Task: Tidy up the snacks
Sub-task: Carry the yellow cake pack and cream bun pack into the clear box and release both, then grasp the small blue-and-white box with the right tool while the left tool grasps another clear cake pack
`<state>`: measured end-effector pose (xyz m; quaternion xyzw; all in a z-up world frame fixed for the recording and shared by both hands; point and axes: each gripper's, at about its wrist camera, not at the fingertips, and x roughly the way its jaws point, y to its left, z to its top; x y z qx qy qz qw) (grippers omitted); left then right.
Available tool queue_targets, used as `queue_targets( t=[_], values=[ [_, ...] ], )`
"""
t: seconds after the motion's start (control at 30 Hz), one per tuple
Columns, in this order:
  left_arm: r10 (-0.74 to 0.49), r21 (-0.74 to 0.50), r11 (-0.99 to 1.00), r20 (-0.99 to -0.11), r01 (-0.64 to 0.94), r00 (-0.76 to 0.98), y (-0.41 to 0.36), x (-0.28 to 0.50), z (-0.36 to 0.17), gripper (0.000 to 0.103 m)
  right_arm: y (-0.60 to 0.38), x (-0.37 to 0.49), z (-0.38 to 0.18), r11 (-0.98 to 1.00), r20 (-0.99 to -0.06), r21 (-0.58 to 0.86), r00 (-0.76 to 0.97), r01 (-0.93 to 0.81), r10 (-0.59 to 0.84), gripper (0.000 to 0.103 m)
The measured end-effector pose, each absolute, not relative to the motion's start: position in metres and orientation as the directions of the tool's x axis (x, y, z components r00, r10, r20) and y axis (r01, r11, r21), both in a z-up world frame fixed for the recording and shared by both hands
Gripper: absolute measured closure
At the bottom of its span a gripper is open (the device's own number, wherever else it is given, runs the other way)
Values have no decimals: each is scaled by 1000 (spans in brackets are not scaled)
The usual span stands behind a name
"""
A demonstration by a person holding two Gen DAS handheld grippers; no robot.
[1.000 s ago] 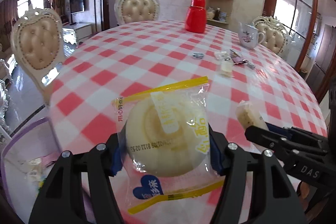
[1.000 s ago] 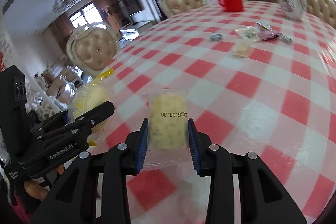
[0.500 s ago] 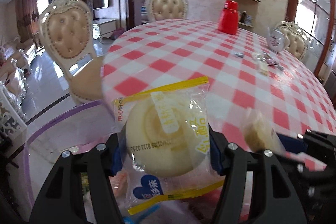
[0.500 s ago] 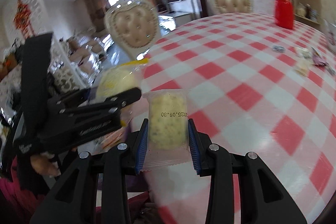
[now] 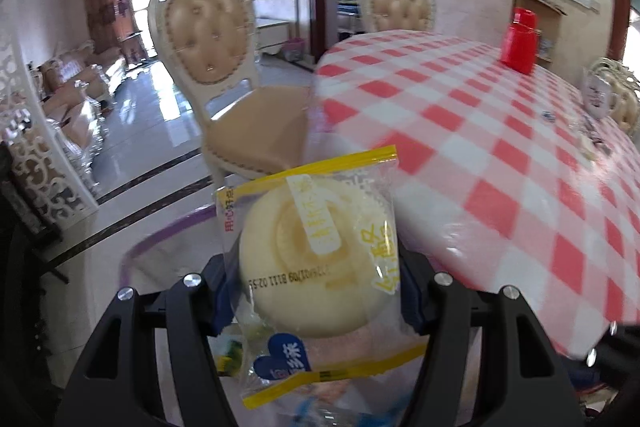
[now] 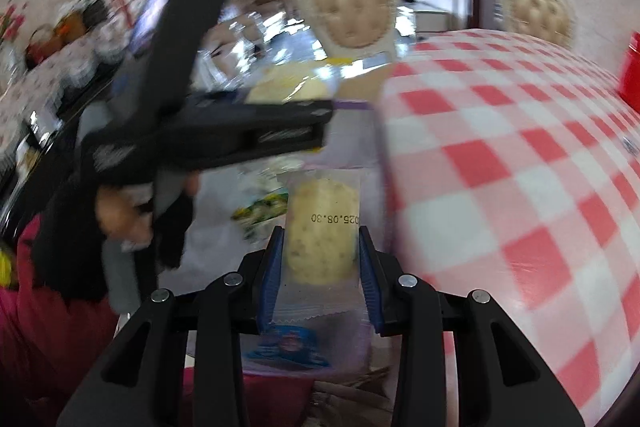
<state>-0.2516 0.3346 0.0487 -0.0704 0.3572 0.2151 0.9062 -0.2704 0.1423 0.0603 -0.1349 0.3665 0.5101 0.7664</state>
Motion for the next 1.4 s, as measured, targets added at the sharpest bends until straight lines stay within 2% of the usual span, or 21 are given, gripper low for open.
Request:
queue_targets(
  t=[0.07,0.13,0.17,0.2,0.23,0.3,0.43,0.57,0.63,0.77,0.87,0.93,1.03,1.13,1.4],
  values=[
    [366,38,881,-688,-472,626,347,-255,48,38,156,-281,55,402,-706,164,177,-901,685,68],
    [394,54,863,-694,-503,602,357,-258,47,33,163,-288,52,373,-703,166,155,-913,694,64],
    [420,64,849,-685,-525,596,360,-261,49,20,166,-291,51,355,-703,175,136,-918,698,53],
    [460,72,826,-660,-559,594,363,-265,53,15,167,-291,51,347,-701,184,124,-920,702,39],
    [483,78,813,-645,-577,592,364,-268,56,14,164,-291,54,343,-688,192,123,-919,715,37],
    [504,88,803,-626,-589,595,362,-269,61,9,160,-288,59,346,-671,190,136,-919,729,36],
    [476,86,832,-618,-548,626,340,-259,70,8,142,-270,64,418,-665,162,214,-894,715,36],
    [371,51,898,-622,-438,690,294,-232,82,7,99,-228,70,558,-654,165,333,-813,679,36],
    [264,2,941,-628,-338,732,260,-209,91,5,68,-203,74,653,-641,159,426,-741,639,30],
    [80,-107,976,-634,-190,769,197,-145,101,3,-20,-143,77,835,-611,192,603,-515,512,16],
    [-23,-178,976,-654,-124,756,142,-81,93,2,-86,-103,70,920,-641,183,668,-346,378,16],
    [-64,-155,986,-675,-56,735,102,-40,77,2,-134,-75,63,962,-664,167,697,-215,271,16],
    [-87,-85,996,-705,38,703,47,14,51,2,-191,-43,50,972,-691,212,689,-98,220,16],
    [-82,-54,997,-712,62,698,10,57,33,2,-242,-6,37,963,-717,270,669,7,196,16],
    [-134,-99,991,-759,91,637,-28,137,11,2,-278,74,27,972,-740,232,654,28,158,17]
  ],
)
